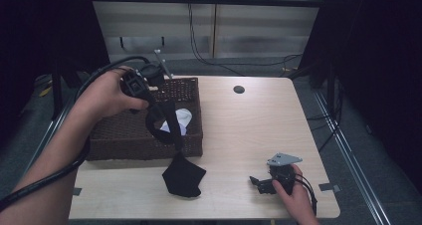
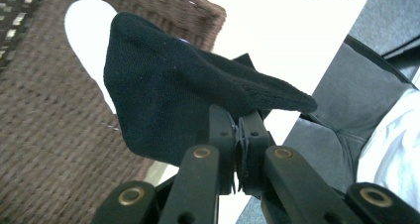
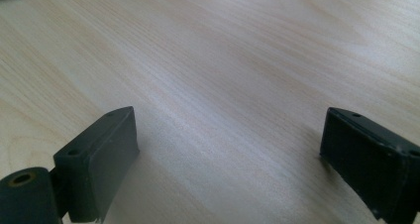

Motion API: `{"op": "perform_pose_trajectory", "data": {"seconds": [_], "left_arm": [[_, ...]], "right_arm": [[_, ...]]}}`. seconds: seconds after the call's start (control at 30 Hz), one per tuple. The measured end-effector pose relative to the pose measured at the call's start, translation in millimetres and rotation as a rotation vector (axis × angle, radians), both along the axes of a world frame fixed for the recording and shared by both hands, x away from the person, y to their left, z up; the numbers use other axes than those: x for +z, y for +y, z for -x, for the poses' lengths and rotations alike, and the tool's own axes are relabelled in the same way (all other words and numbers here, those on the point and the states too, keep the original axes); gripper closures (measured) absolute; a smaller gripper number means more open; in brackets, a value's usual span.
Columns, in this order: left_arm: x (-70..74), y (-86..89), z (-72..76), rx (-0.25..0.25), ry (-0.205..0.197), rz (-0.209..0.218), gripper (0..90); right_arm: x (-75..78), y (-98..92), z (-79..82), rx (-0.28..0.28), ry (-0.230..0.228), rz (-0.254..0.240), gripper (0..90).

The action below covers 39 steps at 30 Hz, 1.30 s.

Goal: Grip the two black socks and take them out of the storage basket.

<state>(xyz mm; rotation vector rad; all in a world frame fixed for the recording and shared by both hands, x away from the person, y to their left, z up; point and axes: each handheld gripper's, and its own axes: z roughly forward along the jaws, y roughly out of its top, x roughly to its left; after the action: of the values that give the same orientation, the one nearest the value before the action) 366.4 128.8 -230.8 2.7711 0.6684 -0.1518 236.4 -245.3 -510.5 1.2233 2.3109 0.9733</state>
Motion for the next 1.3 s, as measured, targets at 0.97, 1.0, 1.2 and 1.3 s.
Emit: {"op": "perform_pose_trajectory", "data": {"seconds": [0.97,1.0,1.2,1.3], "left_arm": [[-104.2,-27.6,24.4,-0.075,0.014,0.060,58.7],[-104.1,-25.0,24.3,-0.074,0.015,0.054,57.9],[-108.6,-8.9,31.1,-0.039,0.001,0.052,50.7],[-111.5,0.9,32.7,-0.018,-0.013,0.053,48.7]], "right_arm": [[-0.2,0.1,0.0,0.001,-0.002,-0.001,7.1],[-0.2,0.1,0.0,0.001,-0.002,-0.001,7.1],[-0.1,0.0,0.2,0.001,0.001,0.000,7.1],[-0.1,0.1,0.2,0.000,0.002,0.000,7.1]]}}
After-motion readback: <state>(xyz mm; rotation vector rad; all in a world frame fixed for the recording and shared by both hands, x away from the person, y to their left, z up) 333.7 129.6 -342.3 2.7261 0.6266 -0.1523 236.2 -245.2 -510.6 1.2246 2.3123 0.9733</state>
